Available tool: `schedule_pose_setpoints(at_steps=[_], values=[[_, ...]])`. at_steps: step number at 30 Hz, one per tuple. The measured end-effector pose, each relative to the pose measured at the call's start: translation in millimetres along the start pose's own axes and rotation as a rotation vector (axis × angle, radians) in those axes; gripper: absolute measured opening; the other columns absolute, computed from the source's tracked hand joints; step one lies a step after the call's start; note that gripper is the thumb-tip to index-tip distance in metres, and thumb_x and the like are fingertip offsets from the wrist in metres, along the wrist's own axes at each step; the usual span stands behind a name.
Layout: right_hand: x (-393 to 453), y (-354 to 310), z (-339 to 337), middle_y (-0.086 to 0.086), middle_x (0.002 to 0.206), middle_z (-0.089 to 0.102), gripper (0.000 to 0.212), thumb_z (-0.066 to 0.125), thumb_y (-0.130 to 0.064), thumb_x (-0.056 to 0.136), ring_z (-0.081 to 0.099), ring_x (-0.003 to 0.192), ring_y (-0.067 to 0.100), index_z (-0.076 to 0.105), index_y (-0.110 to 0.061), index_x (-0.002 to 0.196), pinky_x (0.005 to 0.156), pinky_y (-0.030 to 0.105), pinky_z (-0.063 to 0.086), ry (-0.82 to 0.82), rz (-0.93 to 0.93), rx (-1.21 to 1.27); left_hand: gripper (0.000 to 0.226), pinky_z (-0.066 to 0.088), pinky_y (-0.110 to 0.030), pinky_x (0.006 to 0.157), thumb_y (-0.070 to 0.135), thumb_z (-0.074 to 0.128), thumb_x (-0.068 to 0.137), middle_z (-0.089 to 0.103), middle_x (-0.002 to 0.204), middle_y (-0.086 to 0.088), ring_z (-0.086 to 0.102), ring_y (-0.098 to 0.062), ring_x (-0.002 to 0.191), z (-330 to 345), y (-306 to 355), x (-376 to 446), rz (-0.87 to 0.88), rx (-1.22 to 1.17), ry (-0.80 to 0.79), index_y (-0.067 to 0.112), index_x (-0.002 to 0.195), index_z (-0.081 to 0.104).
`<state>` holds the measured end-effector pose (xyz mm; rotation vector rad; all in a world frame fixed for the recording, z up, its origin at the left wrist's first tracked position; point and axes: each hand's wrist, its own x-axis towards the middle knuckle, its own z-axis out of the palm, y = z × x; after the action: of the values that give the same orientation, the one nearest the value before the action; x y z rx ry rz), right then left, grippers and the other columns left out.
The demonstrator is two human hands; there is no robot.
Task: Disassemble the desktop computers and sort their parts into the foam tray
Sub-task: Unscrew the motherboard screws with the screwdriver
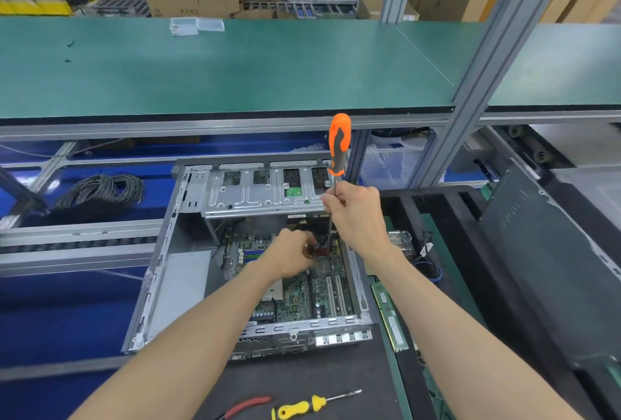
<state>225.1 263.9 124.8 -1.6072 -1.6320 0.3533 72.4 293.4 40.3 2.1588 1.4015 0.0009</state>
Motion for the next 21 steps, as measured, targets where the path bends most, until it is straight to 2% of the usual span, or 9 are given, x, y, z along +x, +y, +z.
schedule_pose_setpoints(at_steps=[2, 4, 9, 11, 15, 18, 21], values=[[1, -1, 2, 0.006, 0.064, 0.069, 0.021, 0.065, -0.017, 0.095, 0.063, 0.059, 0.024, 0.069, -0.006, 0.077, 0.063, 0.041, 0.054, -0.009, 0.002, 0.018, 0.048, 0.051, -0.027, 0.075, 0.037, 0.083, 0.079, 0.074, 0.093, -0.002, 0.065, -0.017, 0.082, 4, -1, 5, -0.004, -0.049, 0.008, 0.02, 0.12, 0.067], [2, -3, 4, 0.007, 0.066, 0.07, 0.021, 0.065, -0.017, 0.095, 0.065, 0.062, 0.026, 0.07, -0.005, 0.079, 0.065, 0.042, 0.055, -0.01, 0.006, 0.031, 0.042, 0.049, -0.026, 0.07, 0.039, 0.085, 0.077, 0.073, 0.089, -0.002, 0.063, -0.015, 0.076, 8, 1, 8, -0.015, -0.089, 0.023, 0.02, 0.111, 0.07], [5, -6, 6, 0.01, 0.063, 0.068, 0.022, 0.063, -0.016, 0.095, 0.062, 0.061, 0.031, 0.067, -0.006, 0.075, 0.068, 0.043, 0.053, -0.013, -0.007, 0.031, 0.018, 0.049, -0.03, 0.075, 0.031, 0.08, 0.084, 0.069, 0.081, -0.005, 0.062, -0.022, 0.081, 15, 6, 10, -0.047, -0.096, 0.034, 0.015, 0.084, 0.073], [5, -7, 6, 0.009, 0.064, 0.068, 0.023, 0.062, -0.016, 0.095, 0.061, 0.062, 0.032, 0.067, -0.006, 0.075, 0.072, 0.043, 0.052, -0.006, -0.022, 0.017, 0.015, 0.05, -0.032, 0.077, 0.027, 0.078, 0.087, 0.068, 0.084, -0.006, 0.063, -0.023, 0.086, 16, 3, 10, -0.064, -0.099, 0.035, 0.013, 0.085, 0.074], [5, -6, 6, 0.008, 0.066, 0.069, 0.023, 0.062, -0.018, 0.097, 0.062, 0.064, 0.031, 0.067, -0.005, 0.079, 0.076, 0.042, 0.051, -0.007, -0.032, 0.001, 0.009, 0.04, -0.03, 0.077, 0.024, 0.074, 0.09, 0.065, 0.094, -0.01, 0.048, -0.022, 0.091, 16, -5, 7, -0.103, -0.074, 0.079, 0.015, 0.088, 0.072], [3, -3, 7, 0.008, 0.064, 0.069, 0.022, 0.063, -0.019, 0.096, 0.062, 0.061, 0.029, 0.067, -0.006, 0.079, 0.073, 0.042, 0.052, -0.007, -0.029, 0.003, 0.01, 0.05, -0.034, 0.085, 0.023, 0.076, 0.088, 0.068, 0.098, -0.013, 0.057, -0.028, 0.099, 12, -10, 4, -0.117, -0.058, 0.096, 0.014, 0.086, 0.072], [0, -1, 9, 0.007, 0.062, 0.067, 0.022, 0.065, -0.019, 0.096, 0.059, 0.056, 0.028, 0.067, -0.007, 0.077, 0.069, 0.042, 0.051, 0.006, -0.043, 0.001, 0.011, 0.055, -0.04, 0.091, 0.014, 0.076, 0.086, 0.07, 0.09, -0.009, 0.065, -0.026, 0.098, 4, -13, -1, -0.13, -0.068, 0.11, 0.017, 0.078, 0.069]])
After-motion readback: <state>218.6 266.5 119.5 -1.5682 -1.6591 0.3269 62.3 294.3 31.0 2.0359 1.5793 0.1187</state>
